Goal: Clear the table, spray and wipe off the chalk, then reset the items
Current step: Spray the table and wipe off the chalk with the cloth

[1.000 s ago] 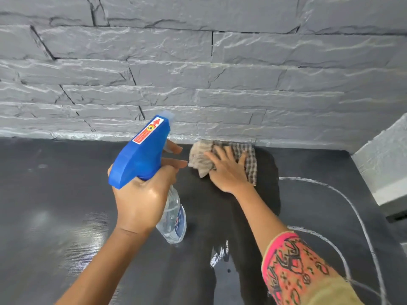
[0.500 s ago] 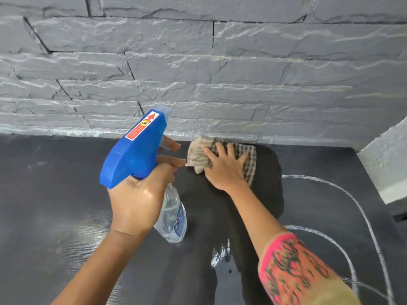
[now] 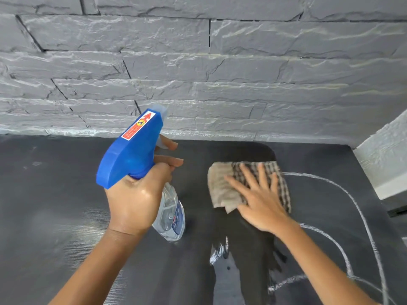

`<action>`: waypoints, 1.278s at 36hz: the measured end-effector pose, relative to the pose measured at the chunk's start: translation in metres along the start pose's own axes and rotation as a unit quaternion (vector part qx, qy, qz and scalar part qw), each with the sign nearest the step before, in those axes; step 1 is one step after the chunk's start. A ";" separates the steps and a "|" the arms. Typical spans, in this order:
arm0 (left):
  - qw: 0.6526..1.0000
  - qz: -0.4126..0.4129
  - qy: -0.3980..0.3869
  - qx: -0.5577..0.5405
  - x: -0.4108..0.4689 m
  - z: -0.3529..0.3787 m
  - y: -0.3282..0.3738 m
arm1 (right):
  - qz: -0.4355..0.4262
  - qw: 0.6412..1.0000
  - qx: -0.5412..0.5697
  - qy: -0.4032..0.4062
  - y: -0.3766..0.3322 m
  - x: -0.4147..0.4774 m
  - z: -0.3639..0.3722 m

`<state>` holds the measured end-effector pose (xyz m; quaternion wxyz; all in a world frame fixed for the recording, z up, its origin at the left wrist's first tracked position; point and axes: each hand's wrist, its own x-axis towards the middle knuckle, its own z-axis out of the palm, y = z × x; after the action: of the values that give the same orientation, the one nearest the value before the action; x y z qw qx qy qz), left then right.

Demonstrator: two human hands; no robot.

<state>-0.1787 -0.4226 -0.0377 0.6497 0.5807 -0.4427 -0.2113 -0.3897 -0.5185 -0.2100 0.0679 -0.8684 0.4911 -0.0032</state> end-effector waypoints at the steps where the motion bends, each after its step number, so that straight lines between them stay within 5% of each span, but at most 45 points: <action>1: 1.000 0.002 0.000 0.000 0.000 0.000 0.000 | 0.035 0.999 0.003 -0.010 0.008 0.012 -0.003; 6: 1.000 0.004 -0.004 -0.009 0.000 0.001 0.000 | 0.119 0.991 0.037 -0.046 0.000 0.077 -0.014; 18: 1.000 -0.001 0.006 -0.009 0.000 0.000 -0.002 | -0.145 0.989 0.017 -0.021 -0.043 -0.073 0.003; 22: 1.000 -0.003 0.008 -0.008 0.001 0.001 -0.003 | -0.072 0.997 -0.004 -0.024 -0.003 -0.099 0.003; 28: 1.000 0.004 0.010 -0.001 -0.002 0.000 0.007 | 0.105 0.993 0.025 -0.045 -0.012 -0.014 -0.009; 32: 0.999 -0.016 0.018 0.039 -0.005 -0.004 0.012 | 0.043 0.997 0.017 -0.058 -0.066 -0.010 -0.004; 40: 0.997 -0.033 0.012 0.065 -0.058 -0.055 0.048 | -0.102 0.993 -0.016 -0.052 -0.097 -0.168 0.010; 46: 0.997 -0.067 -0.016 0.033 -0.105 -0.103 0.068 | 0.089 0.994 0.005 -0.066 -0.065 -0.153 0.005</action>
<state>-0.1651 -0.2655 -0.0010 0.6071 0.6270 -0.4200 -0.2488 -0.4134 -0.3546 -0.1983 0.1044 -0.8190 0.5612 0.0579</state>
